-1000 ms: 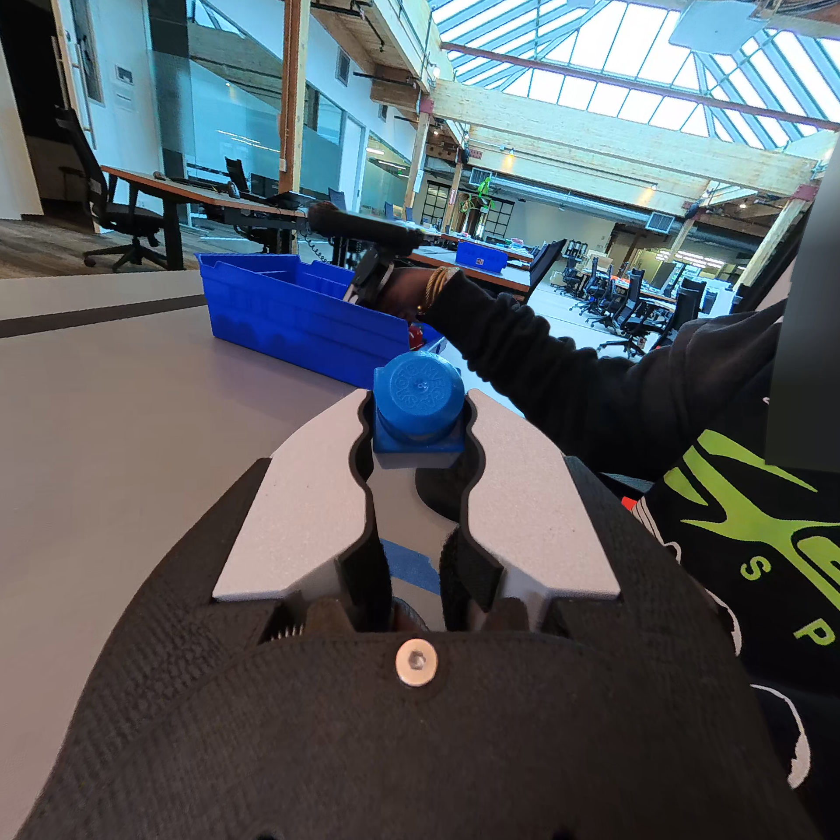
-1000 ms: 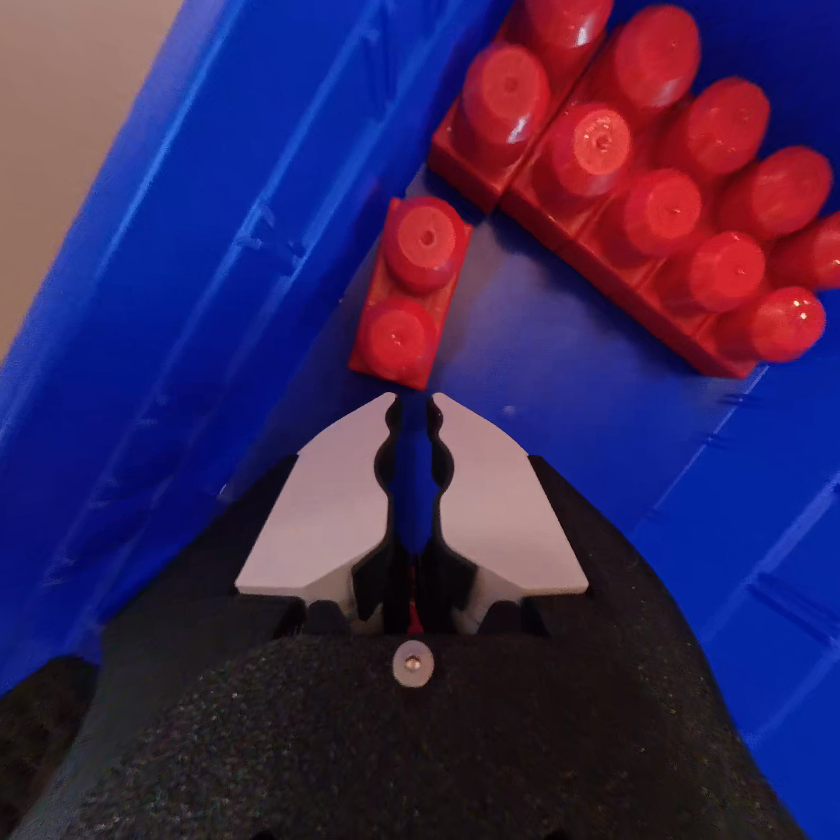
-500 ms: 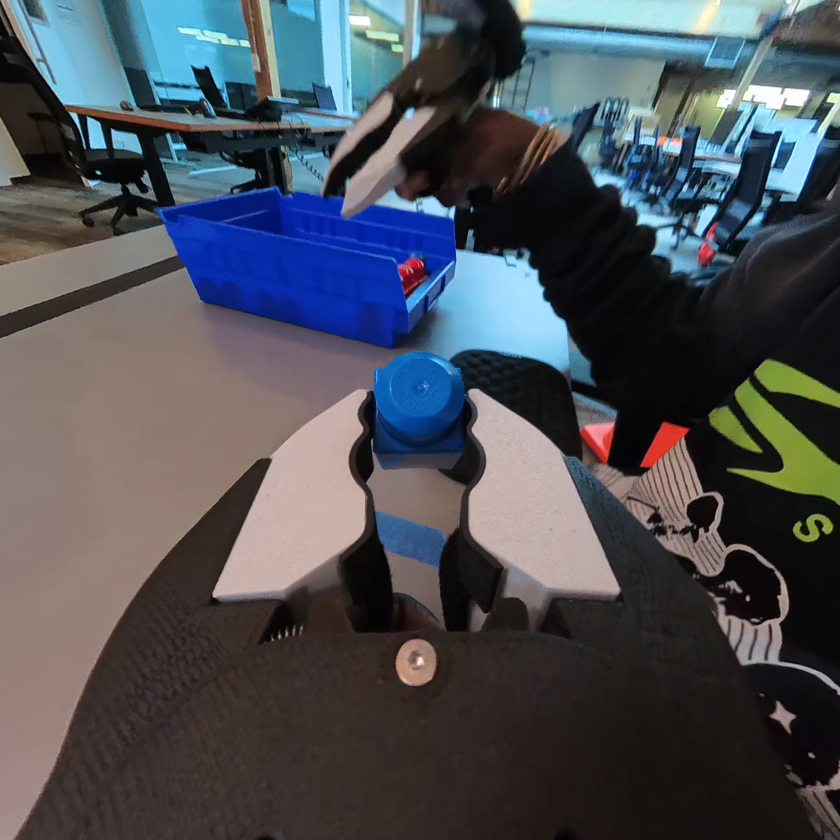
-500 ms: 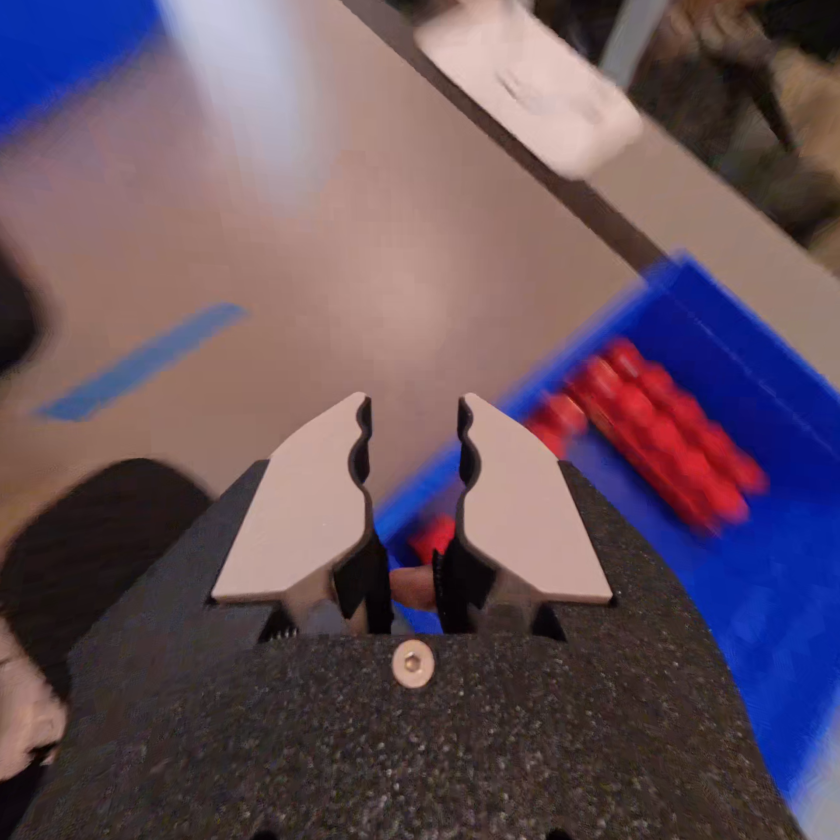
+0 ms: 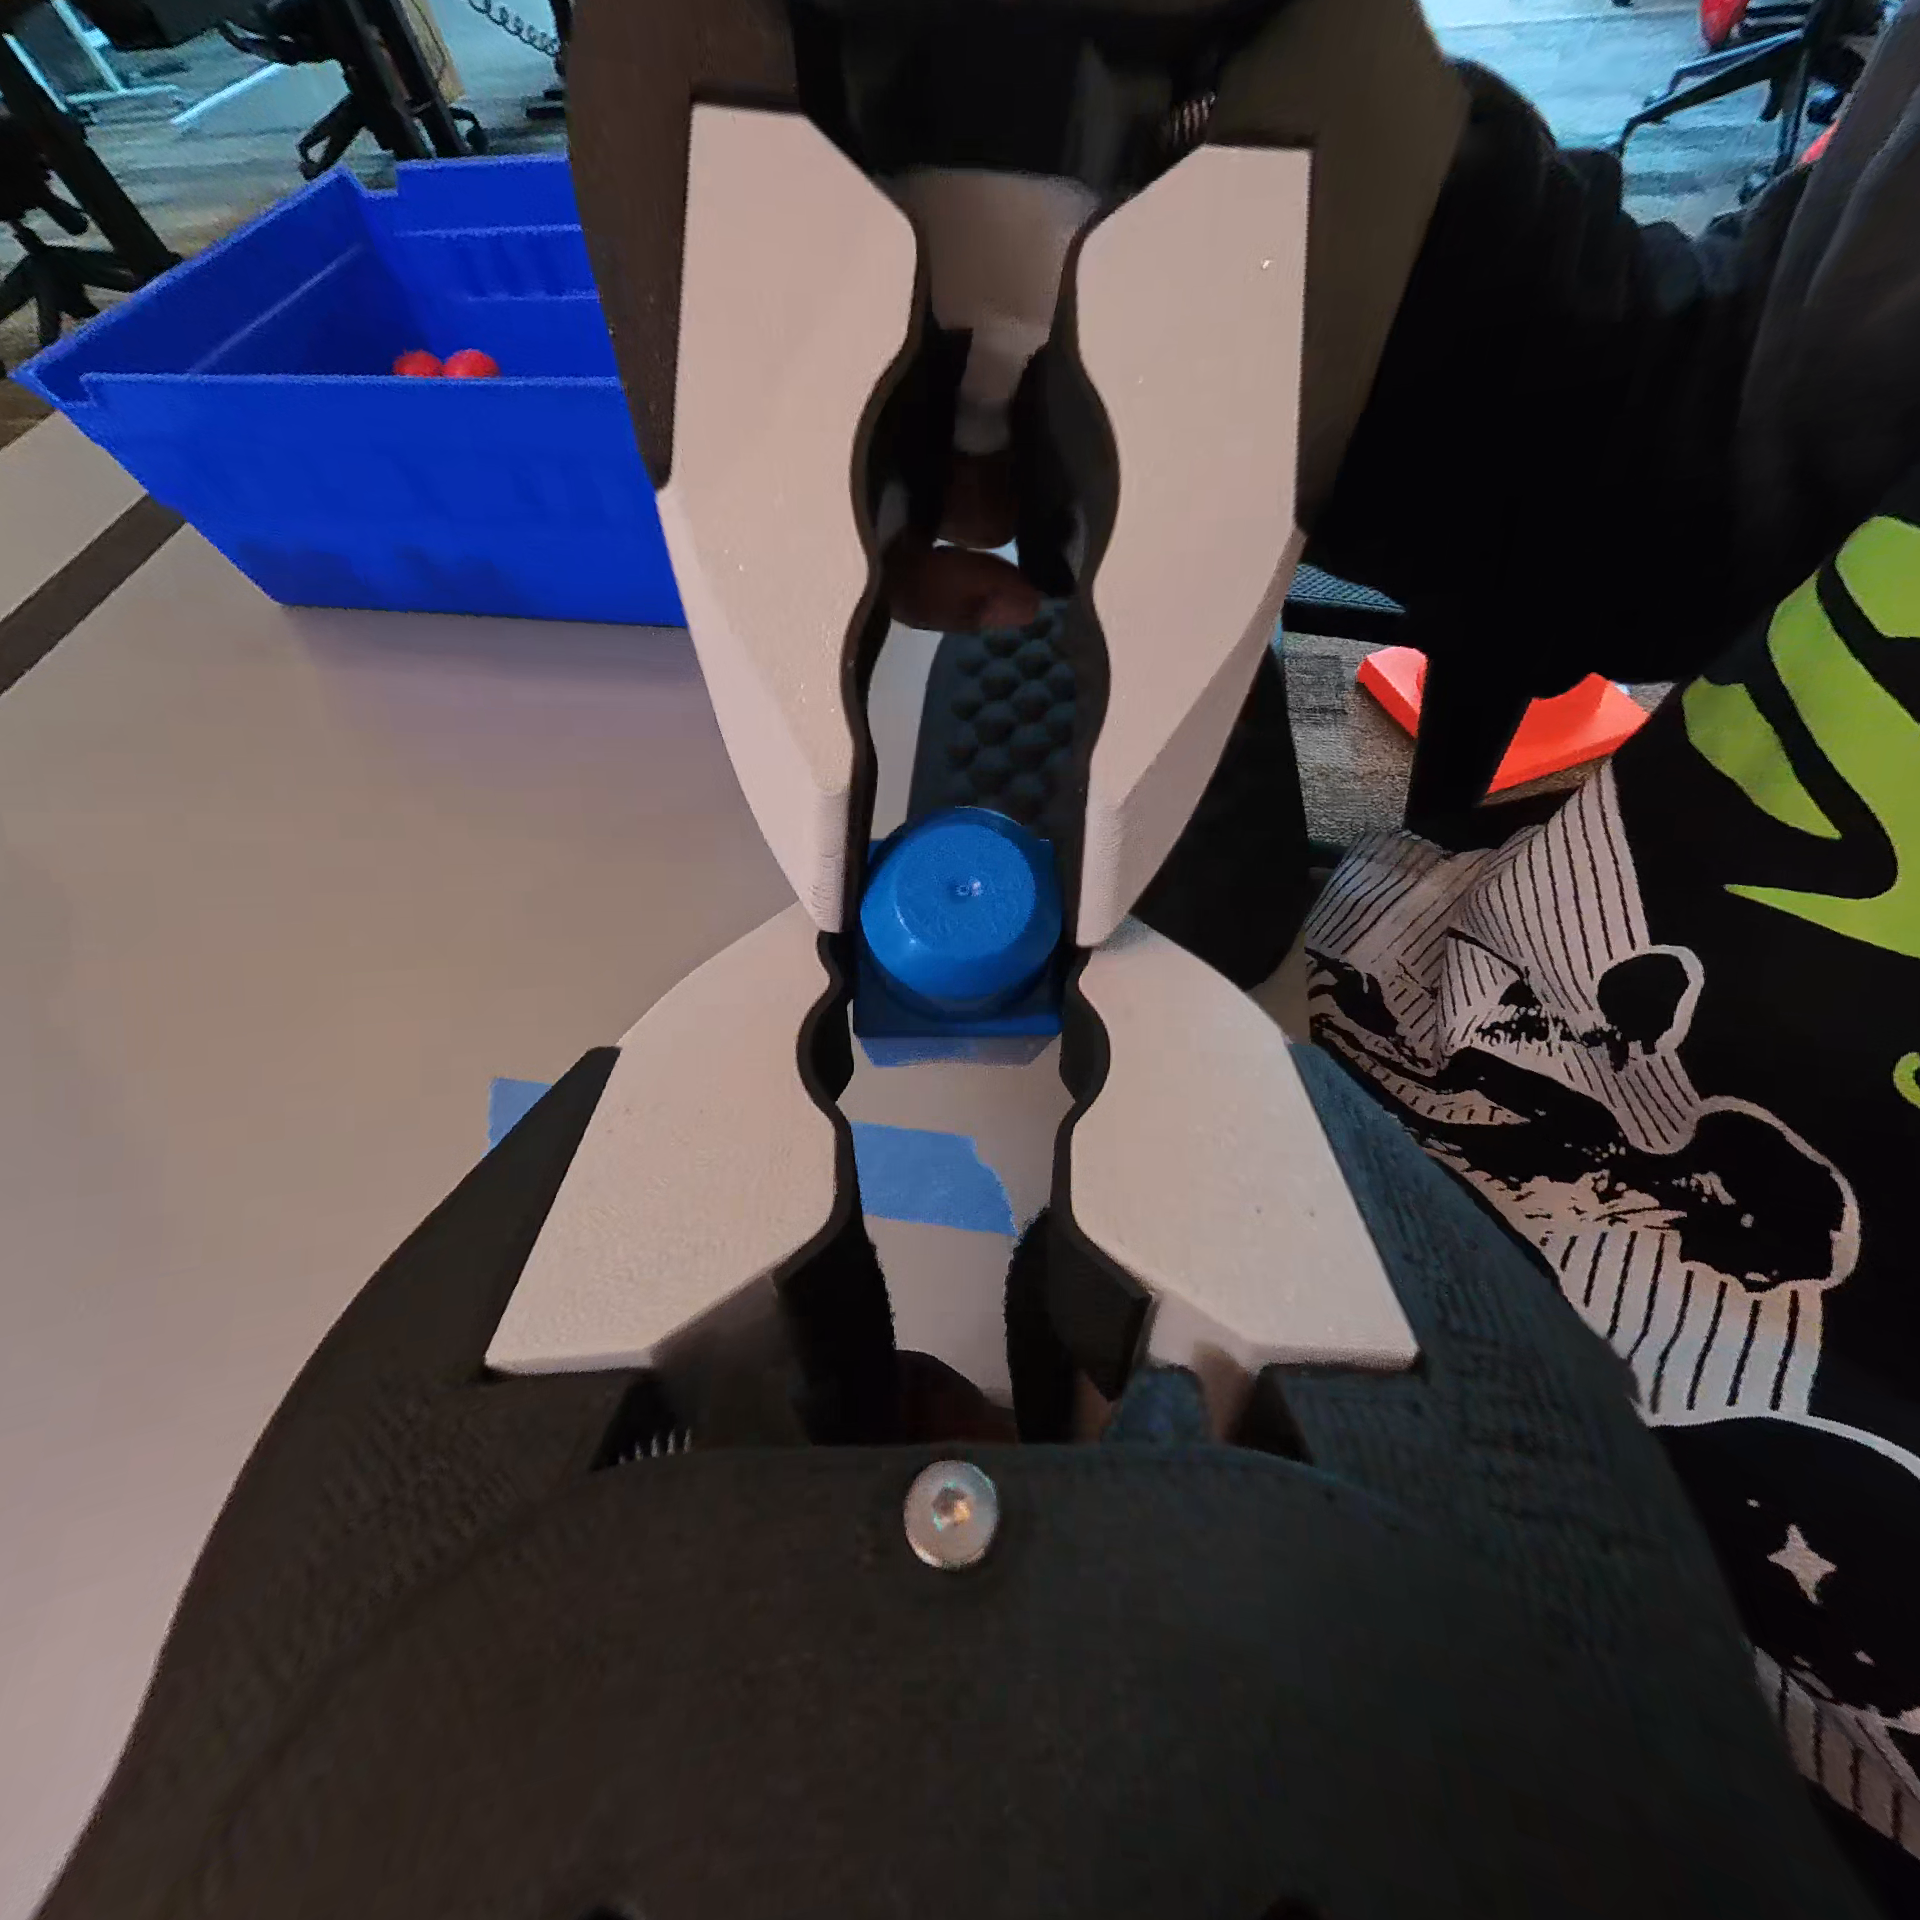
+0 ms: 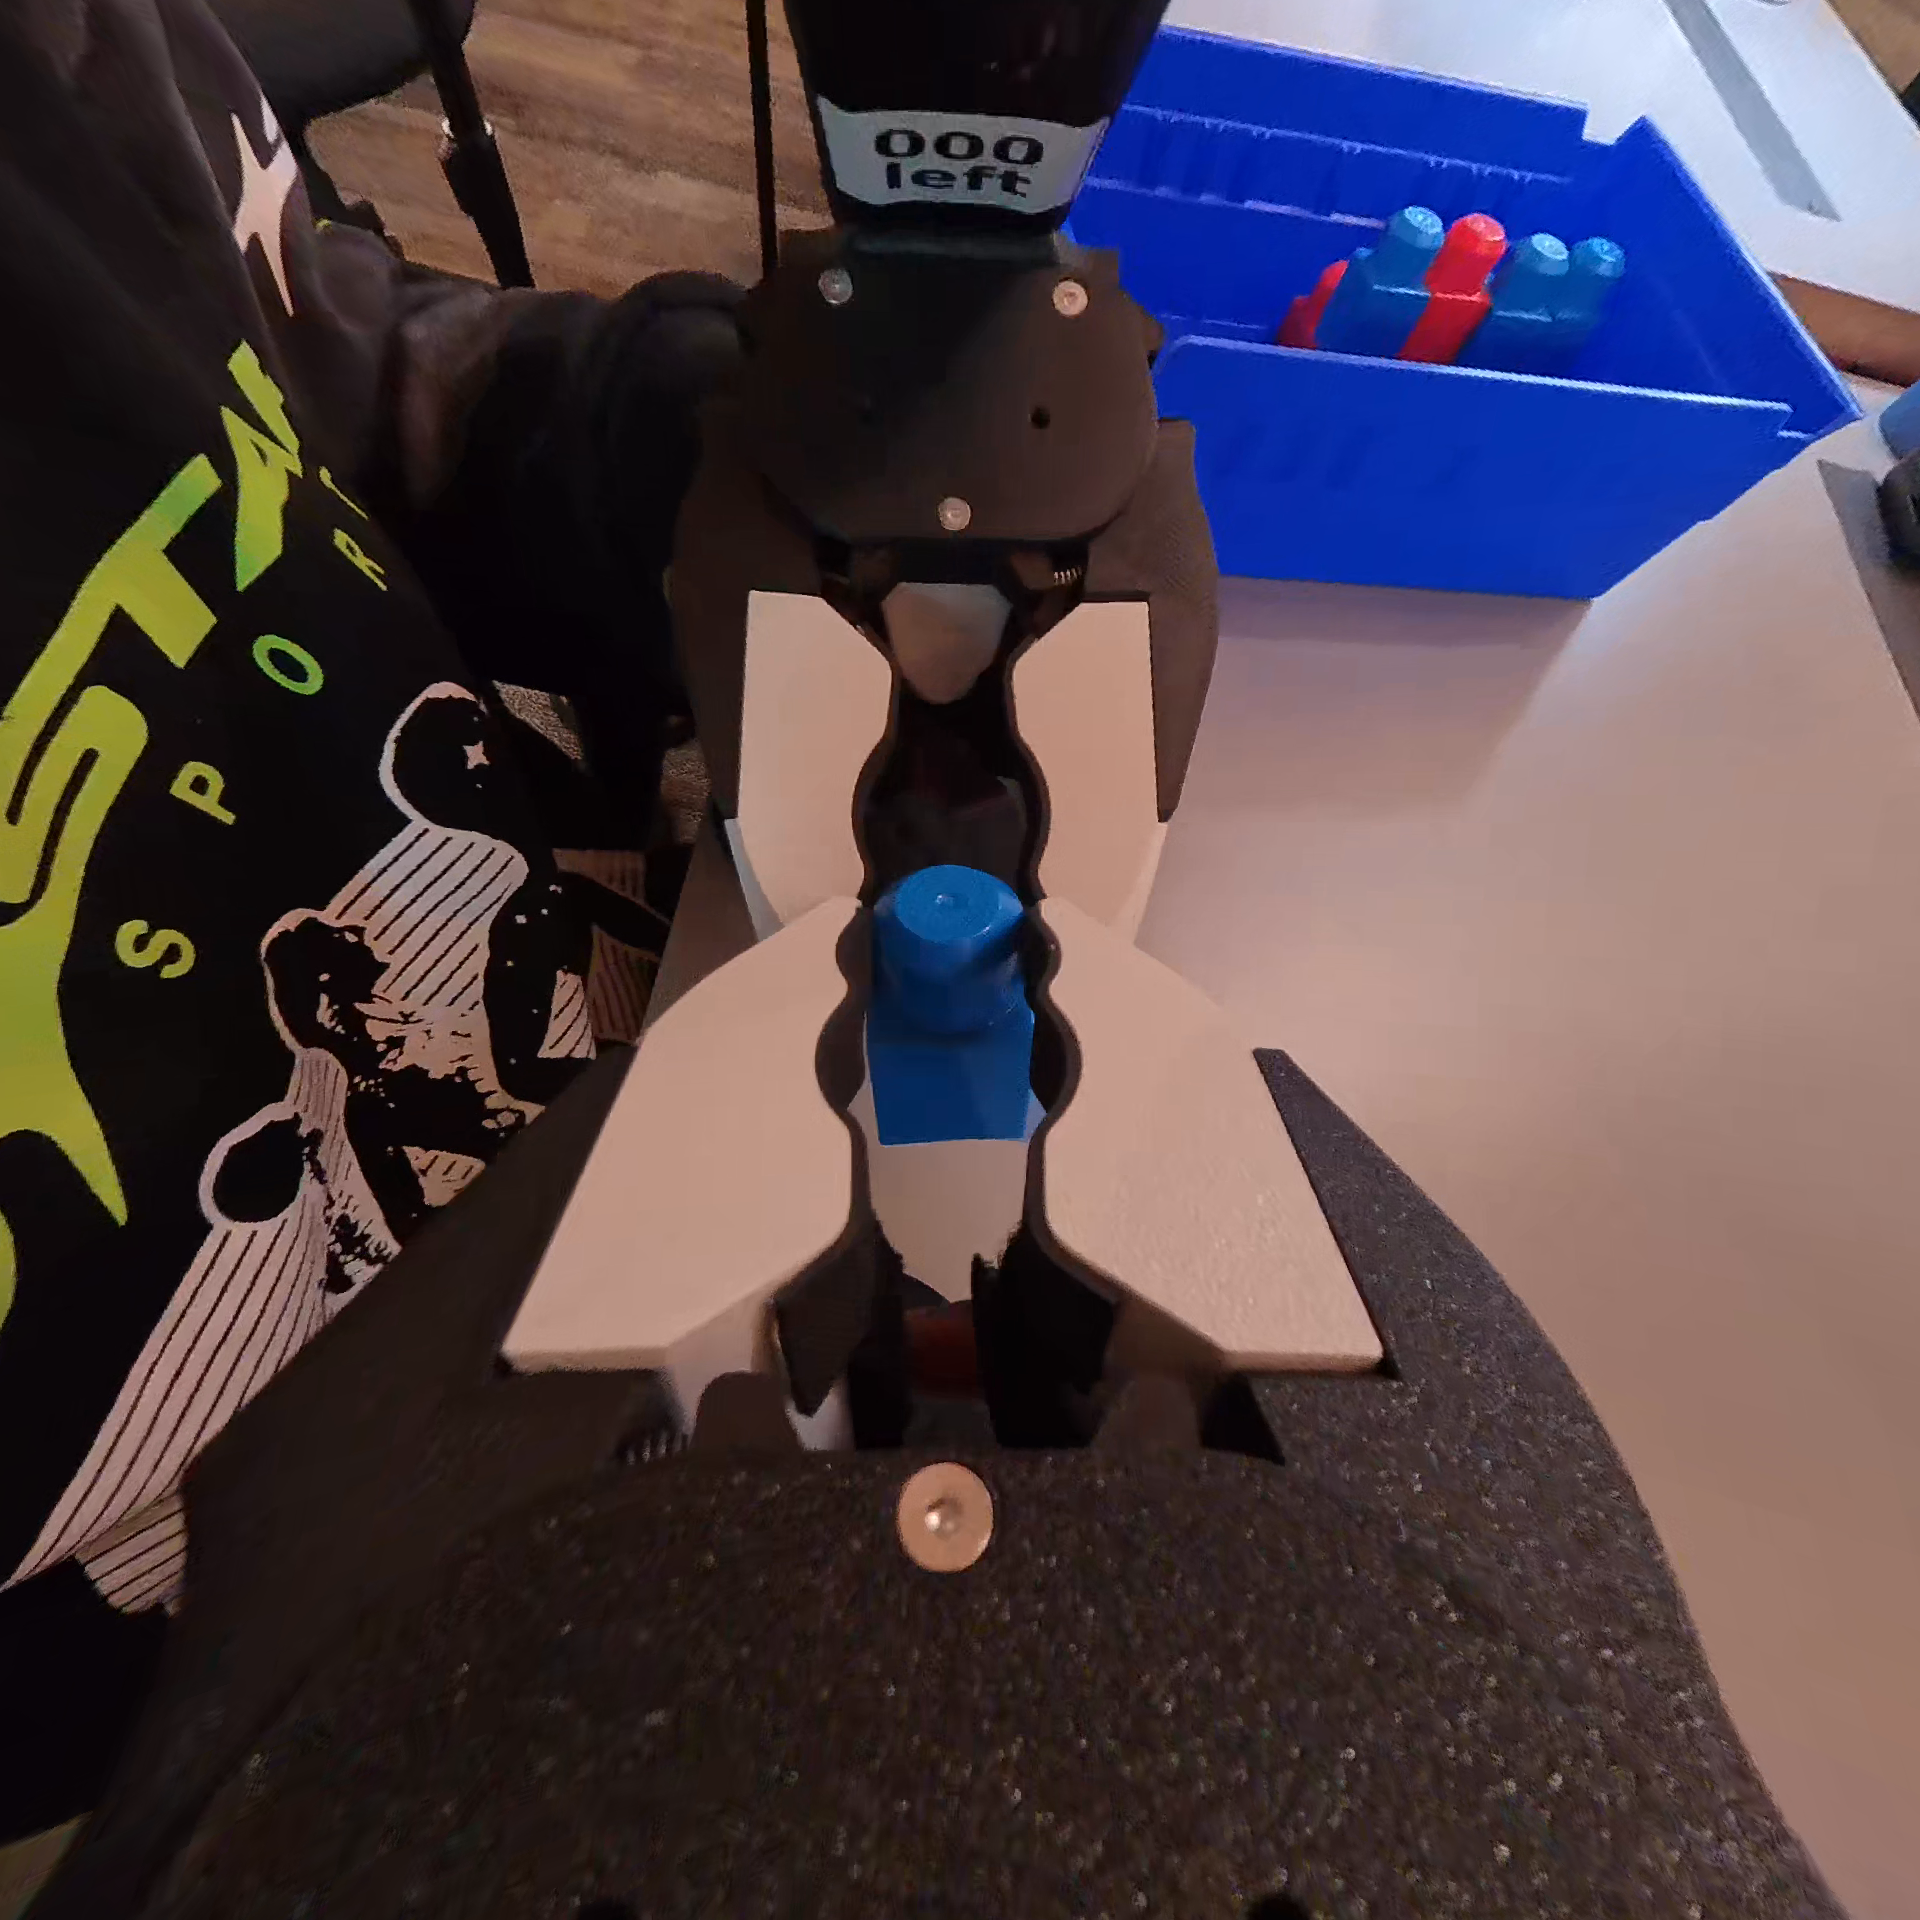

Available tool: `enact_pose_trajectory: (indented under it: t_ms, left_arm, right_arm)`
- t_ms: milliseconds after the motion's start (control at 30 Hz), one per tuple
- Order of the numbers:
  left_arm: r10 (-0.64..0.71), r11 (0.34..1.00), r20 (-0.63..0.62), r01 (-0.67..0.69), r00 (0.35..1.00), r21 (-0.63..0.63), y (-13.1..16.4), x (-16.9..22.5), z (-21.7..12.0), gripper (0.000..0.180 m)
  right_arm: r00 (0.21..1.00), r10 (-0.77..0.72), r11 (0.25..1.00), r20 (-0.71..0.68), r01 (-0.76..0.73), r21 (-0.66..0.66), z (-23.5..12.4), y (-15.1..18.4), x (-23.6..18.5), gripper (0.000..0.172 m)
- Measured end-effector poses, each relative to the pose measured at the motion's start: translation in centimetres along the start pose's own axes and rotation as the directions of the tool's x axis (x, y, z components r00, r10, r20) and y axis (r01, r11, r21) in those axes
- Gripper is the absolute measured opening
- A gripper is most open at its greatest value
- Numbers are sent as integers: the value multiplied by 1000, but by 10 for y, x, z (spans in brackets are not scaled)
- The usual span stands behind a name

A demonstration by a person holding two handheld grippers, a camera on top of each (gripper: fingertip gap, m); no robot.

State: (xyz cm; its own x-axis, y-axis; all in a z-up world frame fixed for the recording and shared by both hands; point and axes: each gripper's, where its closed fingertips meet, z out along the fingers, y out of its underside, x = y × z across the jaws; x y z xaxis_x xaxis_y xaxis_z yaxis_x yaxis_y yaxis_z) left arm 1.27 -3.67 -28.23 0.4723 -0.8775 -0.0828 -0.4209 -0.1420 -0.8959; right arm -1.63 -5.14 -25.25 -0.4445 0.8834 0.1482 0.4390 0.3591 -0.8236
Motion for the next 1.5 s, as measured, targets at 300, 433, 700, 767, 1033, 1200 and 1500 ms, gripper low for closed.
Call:
enact_pose_trajectory:
  t_ms: [300, 433, 700, 767, 1033, 1200, 1500]
  left_arm:
    - [-47, 968, 59, 31, 997, 250, -23, -11, -13, 43]
    - [-56, 978, 11, 53, 998, 203, -16, -6, -10, 37]
    - [-48, 997, -100, 54, 994, 53, 0, 11, 3, 37]
    - [-38, 998, -83, 42, 996, 53, 0, 10, 4, 37]
    - [-149, 950, 248, 69, 957, 304, -10, -46, -25, 73]
    - [-282, 896, 299, 139, 912, 421, -4, -67, -45, 75]
    - [-310, 889, 292, 167, 905, 427, 6, -71, -44, 72]
  right_arm:
    - [985, 157, 908, -70, -116, 403, -32, -32, 17, 27]
    - [978, 207, 889, -29, -175, 422, -34, -23, 13, 27]
    - [994, 108, 977, -35, -100, 188, -26, 3, -3, 31]
    - [993, 110, 983, -47, -102, 150, -27, 7, -3, 30]
    - [638, 369, 923, -676, -335, 188, -179, 52, 80, 30]
    - [202, 405, 786, -892, -576, 227, -279, 143, 111, 29]
    - [5, 434, 606, -901, -741, 289, -289, 241, 131, 29]
